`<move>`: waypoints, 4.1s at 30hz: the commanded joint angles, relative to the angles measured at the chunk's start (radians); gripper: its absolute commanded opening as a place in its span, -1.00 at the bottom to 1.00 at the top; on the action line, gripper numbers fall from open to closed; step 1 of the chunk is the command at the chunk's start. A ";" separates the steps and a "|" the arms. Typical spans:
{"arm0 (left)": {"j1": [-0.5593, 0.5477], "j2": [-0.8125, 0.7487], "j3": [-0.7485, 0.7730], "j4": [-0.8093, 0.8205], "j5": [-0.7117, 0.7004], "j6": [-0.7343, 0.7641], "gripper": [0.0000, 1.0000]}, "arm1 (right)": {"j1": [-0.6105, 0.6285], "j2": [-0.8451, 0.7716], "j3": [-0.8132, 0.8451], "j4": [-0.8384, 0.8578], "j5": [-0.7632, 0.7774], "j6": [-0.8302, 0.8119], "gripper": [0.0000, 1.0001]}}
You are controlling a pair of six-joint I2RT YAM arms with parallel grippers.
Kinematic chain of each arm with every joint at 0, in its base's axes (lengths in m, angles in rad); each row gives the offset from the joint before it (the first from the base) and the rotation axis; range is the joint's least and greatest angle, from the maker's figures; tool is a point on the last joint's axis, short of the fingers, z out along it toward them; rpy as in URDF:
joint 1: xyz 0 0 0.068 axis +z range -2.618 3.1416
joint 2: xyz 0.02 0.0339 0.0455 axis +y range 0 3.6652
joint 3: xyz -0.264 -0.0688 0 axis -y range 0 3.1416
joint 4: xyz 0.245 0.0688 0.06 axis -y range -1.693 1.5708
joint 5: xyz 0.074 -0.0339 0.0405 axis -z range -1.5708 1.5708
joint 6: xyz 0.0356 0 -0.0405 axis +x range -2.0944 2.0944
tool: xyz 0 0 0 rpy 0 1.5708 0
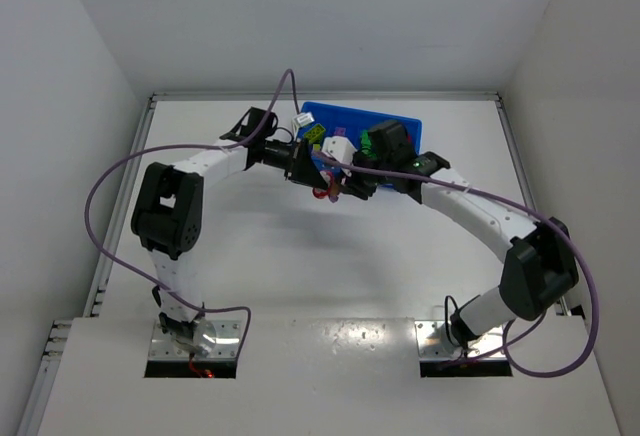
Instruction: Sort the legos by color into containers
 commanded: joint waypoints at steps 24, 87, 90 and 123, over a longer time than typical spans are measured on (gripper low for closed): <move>0.010 0.087 0.293 0.168 -0.061 -0.131 -1.00 | -0.141 -0.428 -0.366 -0.113 0.269 0.199 -1.00; 0.016 -0.129 0.051 0.427 0.057 -0.179 -0.85 | -0.280 0.299 0.215 0.489 -0.866 1.026 0.71; 0.007 -0.129 0.061 0.427 0.057 -0.179 -0.85 | -0.269 0.299 0.215 0.489 -0.875 1.026 0.32; -0.259 0.535 0.857 0.189 -0.649 -0.065 -0.71 | -0.622 -0.623 -0.219 -0.276 -0.202 0.501 -1.00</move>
